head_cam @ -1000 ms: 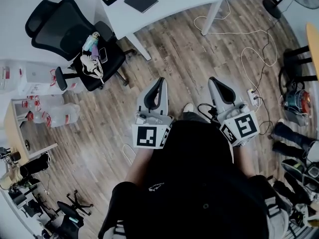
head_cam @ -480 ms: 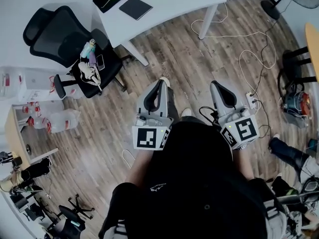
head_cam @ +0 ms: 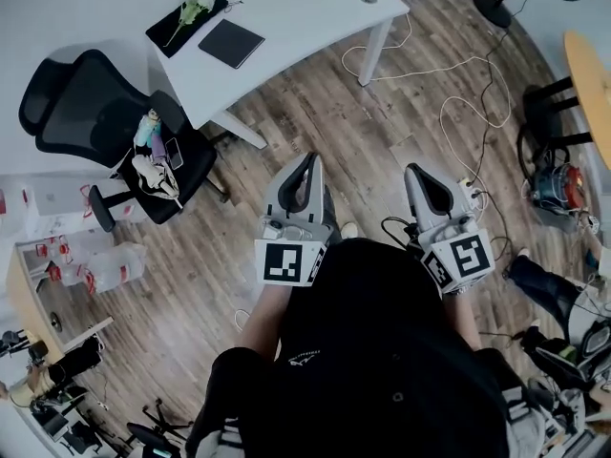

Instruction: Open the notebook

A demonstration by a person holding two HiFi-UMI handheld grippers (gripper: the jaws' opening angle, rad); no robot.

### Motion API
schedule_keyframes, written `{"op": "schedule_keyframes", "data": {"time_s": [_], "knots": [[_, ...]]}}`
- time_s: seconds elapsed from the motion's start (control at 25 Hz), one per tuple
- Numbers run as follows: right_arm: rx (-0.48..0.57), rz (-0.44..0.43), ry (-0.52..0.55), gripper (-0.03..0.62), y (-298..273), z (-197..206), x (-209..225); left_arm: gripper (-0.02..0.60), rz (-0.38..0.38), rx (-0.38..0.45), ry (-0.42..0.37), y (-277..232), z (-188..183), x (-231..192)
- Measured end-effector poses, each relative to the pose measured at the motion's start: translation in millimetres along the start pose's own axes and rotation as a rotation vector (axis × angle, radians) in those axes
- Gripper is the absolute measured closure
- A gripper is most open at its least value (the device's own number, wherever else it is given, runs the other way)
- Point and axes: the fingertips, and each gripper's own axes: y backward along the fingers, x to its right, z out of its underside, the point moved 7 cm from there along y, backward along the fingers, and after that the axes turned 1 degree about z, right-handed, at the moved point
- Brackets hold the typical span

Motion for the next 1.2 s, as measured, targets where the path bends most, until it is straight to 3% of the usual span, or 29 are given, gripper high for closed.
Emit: {"op": "schedule_keyframes", "data": {"time_s": [0.28, 0.88, 1.08, 1.2], "knots": [[-0.011, 0.039, -0.009, 0.589, -47.7, -13.8, 21.8, 0.572, 0.05, -0.003, 0.037, -52.5, -0.1, -30.2], [-0.05, 0.075, -0.014, 0.589, -146.5, -43.4, 68.1, 0.572, 0.101, -0.04, 0.038, -156.7, -0.1, -96.5], [-0.041, 0.089, -0.014, 0.589, -185.7, -55.4, 79.8, 0.572, 0.107, -0.018, 0.105, -188.2, -5.4, -123.1], [-0.032, 0.087, -0.001, 0.589, -216.8, -65.2, 79.7, 0.572, 0.112, -0.033, 0.059, -202.4, -4.6, -151.1]]}}
